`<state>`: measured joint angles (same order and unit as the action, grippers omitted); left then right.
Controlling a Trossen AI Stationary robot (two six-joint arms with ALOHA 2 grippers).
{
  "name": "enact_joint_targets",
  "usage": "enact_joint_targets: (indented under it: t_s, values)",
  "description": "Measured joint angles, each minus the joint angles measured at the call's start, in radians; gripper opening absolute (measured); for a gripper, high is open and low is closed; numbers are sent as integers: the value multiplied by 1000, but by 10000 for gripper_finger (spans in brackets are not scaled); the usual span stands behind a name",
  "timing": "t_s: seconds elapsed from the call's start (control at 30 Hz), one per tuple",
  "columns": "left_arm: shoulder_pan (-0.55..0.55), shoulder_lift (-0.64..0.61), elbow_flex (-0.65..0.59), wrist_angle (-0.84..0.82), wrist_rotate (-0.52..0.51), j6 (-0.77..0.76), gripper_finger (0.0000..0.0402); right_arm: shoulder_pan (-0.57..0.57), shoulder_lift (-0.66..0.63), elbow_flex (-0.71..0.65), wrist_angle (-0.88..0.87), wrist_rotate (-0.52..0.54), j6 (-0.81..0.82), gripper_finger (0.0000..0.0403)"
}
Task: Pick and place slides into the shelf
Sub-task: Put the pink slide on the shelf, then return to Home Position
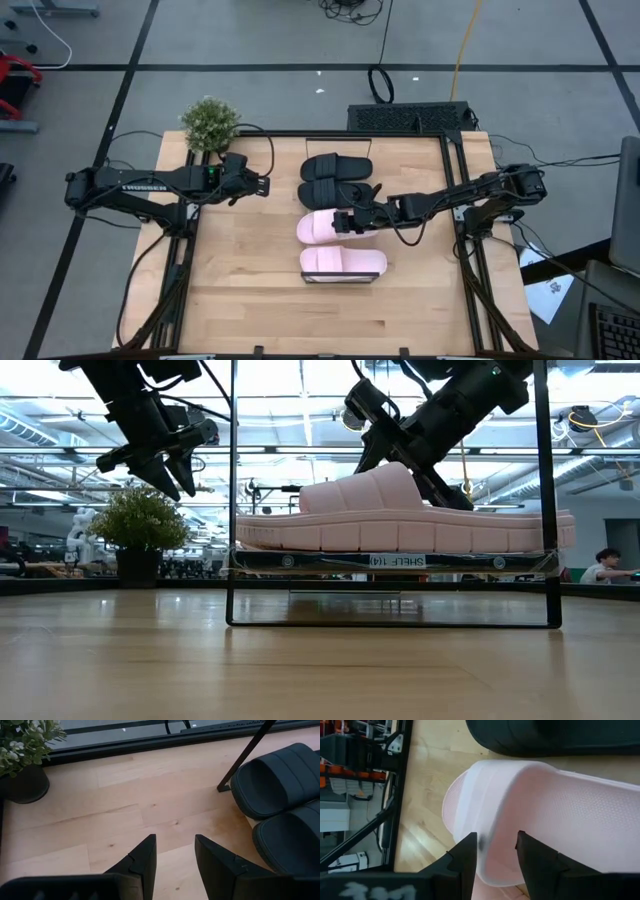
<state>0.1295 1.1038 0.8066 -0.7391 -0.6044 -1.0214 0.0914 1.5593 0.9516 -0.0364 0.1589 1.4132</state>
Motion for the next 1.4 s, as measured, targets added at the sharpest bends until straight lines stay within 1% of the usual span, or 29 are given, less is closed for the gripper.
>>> enact_joint_targets:
  t_s: [0.3, 0.4, 0.43, 0.53, 0.67, 0.77, 0.83, 0.93, 1.03, 1.1, 1.27, 1.33, 1.4]
  values:
    - [0, 0, 0, 0, 0, 1, 129, 0, -25, 1, -8, -2, 11, 127]
    - [0, 0, 0, -1, 0, 13, 129, 0, -70, -1, -79, -1, 15, 127]
    - [0, 0, 0, -2, 0, 22, 129, 0, -86, 0, -88, 7, 15, 127]
    - [0, -11, 0, -7, 0, 48, 129, 3, -155, 0, -189, 59, 15, 127]
    - [5, -63, 0, -17, 0, 95, 129, 10, -260, 1, -316, 140, 3, 127]
    - [6, -135, 0, -20, 4, 185, 129, 16, -344, 1, -402, 198, -51, 127]
    - [7, -198, 1, -16, 31, 267, 129, 15, -400, 1, -438, 221, -111, 127]
    - [2, -311, 1, -8, 111, 369, 129, 15, -483, 1, -491, 255, -237, 127]
    - [-5, -433, 1, -11, 207, 425, 129, 15, -557, 1, -502, 293, -404, 127]
    - [-9, -518, 1, -20, 248, 439, 129, 15, -603, 1, -503, 316, -512, 127]
    - [-21, -720, 1, -31, 342, 420, 129, 15, -702, 1, -507, 309, -748, 127]
    - [-25, -789, 2, -33, 368, 378, 129, 15, -737, 1, -532, 299, -805, 127]
    - [-31, -847, 2, -48, 396, 322, 129, 15, -770, 1, -564, 286, -825, 127]
